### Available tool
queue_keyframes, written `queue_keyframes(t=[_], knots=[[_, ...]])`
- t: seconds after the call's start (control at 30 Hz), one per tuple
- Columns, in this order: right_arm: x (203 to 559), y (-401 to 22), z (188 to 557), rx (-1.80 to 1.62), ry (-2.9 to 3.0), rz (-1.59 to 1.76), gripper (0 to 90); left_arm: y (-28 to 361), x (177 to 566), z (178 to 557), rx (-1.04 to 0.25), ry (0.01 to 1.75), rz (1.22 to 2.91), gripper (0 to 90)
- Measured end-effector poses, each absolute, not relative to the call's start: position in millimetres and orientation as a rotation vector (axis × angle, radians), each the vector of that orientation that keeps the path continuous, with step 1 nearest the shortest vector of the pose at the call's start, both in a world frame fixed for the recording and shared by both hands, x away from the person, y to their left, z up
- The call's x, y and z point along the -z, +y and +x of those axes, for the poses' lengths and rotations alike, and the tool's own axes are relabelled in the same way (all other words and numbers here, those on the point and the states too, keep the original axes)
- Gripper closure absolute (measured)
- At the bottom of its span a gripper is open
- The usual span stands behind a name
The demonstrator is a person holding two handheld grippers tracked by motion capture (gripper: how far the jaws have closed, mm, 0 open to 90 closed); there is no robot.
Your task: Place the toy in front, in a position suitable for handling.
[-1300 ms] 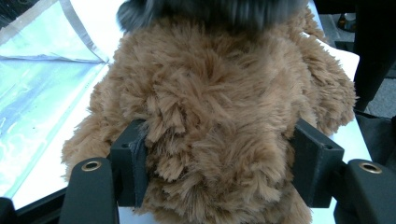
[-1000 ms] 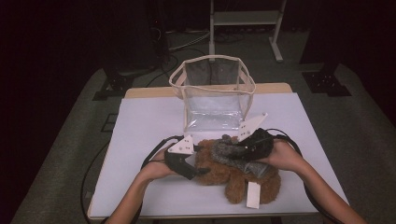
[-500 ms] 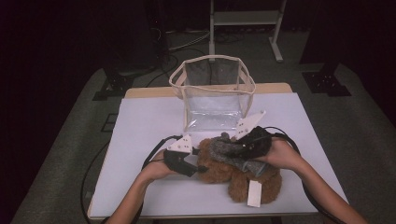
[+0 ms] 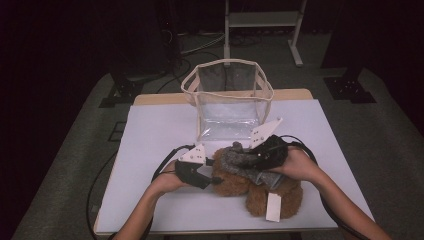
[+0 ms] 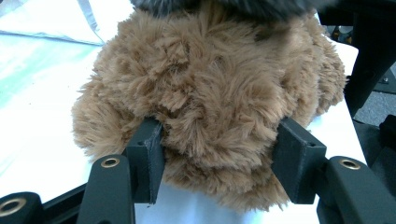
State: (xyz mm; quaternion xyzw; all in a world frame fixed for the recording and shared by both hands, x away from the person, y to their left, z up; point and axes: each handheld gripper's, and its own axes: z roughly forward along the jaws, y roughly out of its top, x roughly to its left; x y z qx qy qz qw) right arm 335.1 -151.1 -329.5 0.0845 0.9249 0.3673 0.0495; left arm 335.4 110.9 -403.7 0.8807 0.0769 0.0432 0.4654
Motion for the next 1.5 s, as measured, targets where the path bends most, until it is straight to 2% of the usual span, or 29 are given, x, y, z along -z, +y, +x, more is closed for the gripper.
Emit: queue_keyframes(t=[0.27,0.43,0.6,0.83,1.03,1.13,1.27,1.5], knots=[[332.2,-173.6,334.4,-1.099,2.806,0.306,73.0,109.3,399.6,334.8,-0.127,0.178,2.174,40.1],[334.2,-171.4,332.7,-1.103,2.817,0.304,73.0,109.2,394.4,332.8,-0.134,0.179,2.163,32.3],[326.3,-162.6,336.7,-1.077,2.815,0.267,73.0,106.4,395.9,331.6,-0.135,0.162,2.174,33.4],[321.7,-155.3,363.4,-1.03,2.817,0.34,72.9,109.5,395.6,331.2,-0.138,0.154,2.178,33.2],[334.5,-153.2,353.1,-1.042,2.856,0.329,72.8,106.6,394.4,331.5,-0.136,0.196,2.165,19.0],[335.6,-153.4,342.5,-1.062,2.872,0.297,72.8,102.6,394.9,328.8,-0.119,0.17,2.171,19.8],[331.5,-152.6,335.8,-1.026,2.873,0.262,72.8,101.1,393.6,323.7,-0.123,0.114,2.192,29.3],[325.4,-155.4,357.3,-0.983,2.838,0.326,72.8,102.9,393.7,320.6,-0.131,0.069,2.216,32.6]])
